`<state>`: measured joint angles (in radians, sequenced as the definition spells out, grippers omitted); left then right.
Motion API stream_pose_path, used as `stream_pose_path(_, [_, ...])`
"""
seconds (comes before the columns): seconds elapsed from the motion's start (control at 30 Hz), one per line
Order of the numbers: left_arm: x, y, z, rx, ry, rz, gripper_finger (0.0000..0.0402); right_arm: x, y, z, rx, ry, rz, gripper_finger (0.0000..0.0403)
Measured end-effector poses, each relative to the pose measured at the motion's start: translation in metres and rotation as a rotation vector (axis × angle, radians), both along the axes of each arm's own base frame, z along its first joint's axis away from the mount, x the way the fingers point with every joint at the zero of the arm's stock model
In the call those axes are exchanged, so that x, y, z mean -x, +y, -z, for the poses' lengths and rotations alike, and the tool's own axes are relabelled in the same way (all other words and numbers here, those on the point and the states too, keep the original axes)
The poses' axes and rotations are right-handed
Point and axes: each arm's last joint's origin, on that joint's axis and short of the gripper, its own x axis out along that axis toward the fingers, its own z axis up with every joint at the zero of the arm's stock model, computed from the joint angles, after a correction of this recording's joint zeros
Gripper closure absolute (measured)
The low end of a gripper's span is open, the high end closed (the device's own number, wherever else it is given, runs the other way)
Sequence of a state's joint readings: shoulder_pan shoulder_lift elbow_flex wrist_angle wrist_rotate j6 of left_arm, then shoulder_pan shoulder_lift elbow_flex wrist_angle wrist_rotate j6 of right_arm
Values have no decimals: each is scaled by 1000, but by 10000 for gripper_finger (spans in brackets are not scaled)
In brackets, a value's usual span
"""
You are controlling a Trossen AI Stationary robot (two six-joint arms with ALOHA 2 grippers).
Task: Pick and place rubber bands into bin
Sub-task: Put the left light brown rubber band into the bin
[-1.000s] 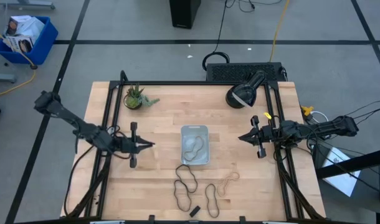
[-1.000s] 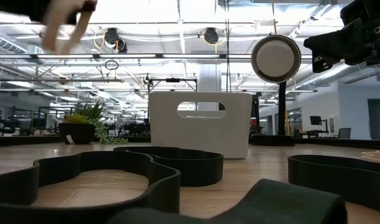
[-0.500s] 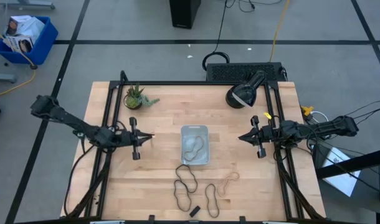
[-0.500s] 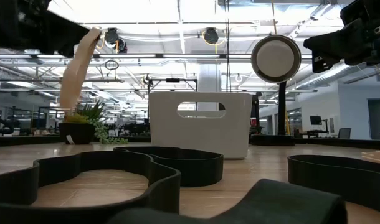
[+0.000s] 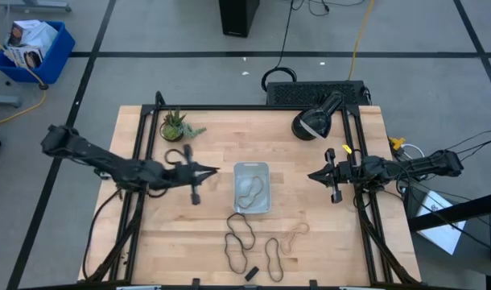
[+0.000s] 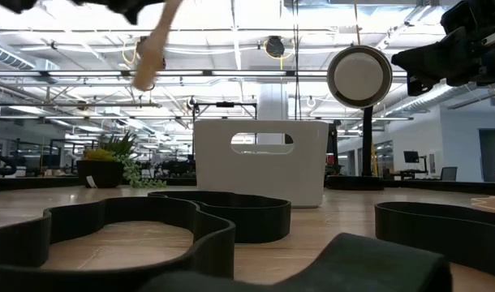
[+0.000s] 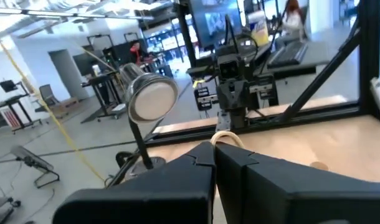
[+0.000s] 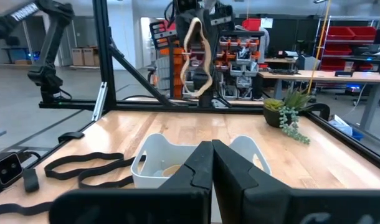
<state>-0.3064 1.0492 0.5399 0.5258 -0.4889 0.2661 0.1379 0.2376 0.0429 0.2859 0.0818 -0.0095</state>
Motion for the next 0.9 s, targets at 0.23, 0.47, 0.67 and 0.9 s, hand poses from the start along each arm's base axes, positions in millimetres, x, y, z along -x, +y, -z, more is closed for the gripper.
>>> stream_pose_path(0.23, [-63,14,18,-22,144,52,399,0,0,0,-1,0,-1,403])
stream_pose_path(0.47, [-97,29,59,6,287,53,399,0,0,0,-2,1,-2,403])
stream_pose_path(0.67, [-107,40,86,50,367,51,399,0,0,0,1,0,-3,403])
stream_pose_path(0.9, [-109,46,95,117,392,33,363,0,0,0,1,0,-3,403])
